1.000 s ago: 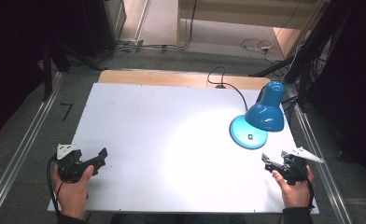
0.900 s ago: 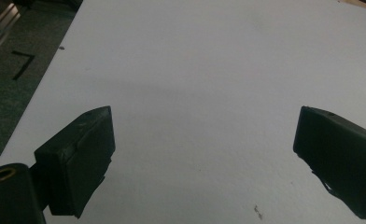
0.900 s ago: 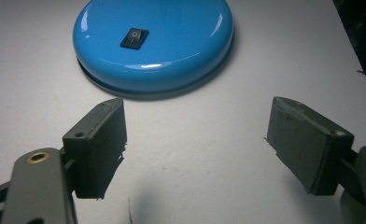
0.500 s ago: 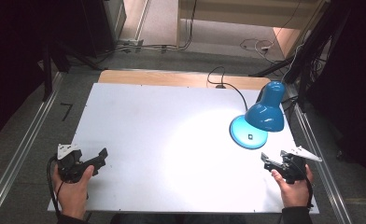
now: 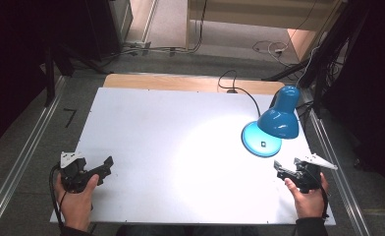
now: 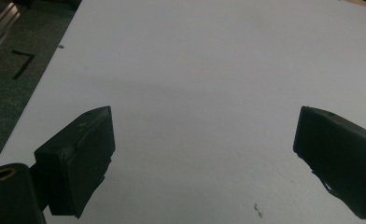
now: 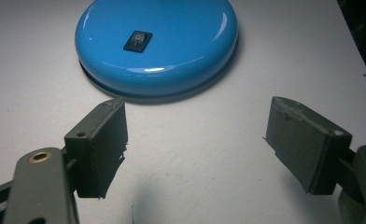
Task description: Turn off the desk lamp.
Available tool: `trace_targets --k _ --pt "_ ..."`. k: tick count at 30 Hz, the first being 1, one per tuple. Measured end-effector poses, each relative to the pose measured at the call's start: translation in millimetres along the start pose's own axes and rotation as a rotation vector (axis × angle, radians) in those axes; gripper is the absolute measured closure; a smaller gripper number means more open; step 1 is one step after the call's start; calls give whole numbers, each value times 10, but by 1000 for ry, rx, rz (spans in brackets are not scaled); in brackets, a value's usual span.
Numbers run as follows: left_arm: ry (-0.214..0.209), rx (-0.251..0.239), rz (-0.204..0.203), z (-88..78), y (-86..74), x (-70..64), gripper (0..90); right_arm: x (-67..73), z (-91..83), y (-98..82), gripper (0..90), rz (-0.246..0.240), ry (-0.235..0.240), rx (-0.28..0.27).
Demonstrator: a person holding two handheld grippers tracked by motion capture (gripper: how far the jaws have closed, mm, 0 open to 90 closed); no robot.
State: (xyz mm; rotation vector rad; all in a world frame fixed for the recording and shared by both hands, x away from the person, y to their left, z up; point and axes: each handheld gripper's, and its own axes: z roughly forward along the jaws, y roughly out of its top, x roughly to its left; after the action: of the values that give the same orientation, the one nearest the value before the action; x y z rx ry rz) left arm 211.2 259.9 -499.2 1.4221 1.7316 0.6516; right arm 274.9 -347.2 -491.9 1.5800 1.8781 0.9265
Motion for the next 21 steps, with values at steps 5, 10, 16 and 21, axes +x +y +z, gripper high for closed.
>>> trace_targets --k 5,10,16,21 --pt "-3 -5 -3 -8 2 1 60 -1 -3 0 196 3 1 -1" --pt "1 -5 -3 -3 -3 -6 60 9 17 8 198 3 2 1" --pt "-4 -5 0 -2 -5 -8 60 47 82 42 199 -7 4 7" --pt "-4 -3 1 2 -6 -5 60 77 108 69 205 -21 3 2"
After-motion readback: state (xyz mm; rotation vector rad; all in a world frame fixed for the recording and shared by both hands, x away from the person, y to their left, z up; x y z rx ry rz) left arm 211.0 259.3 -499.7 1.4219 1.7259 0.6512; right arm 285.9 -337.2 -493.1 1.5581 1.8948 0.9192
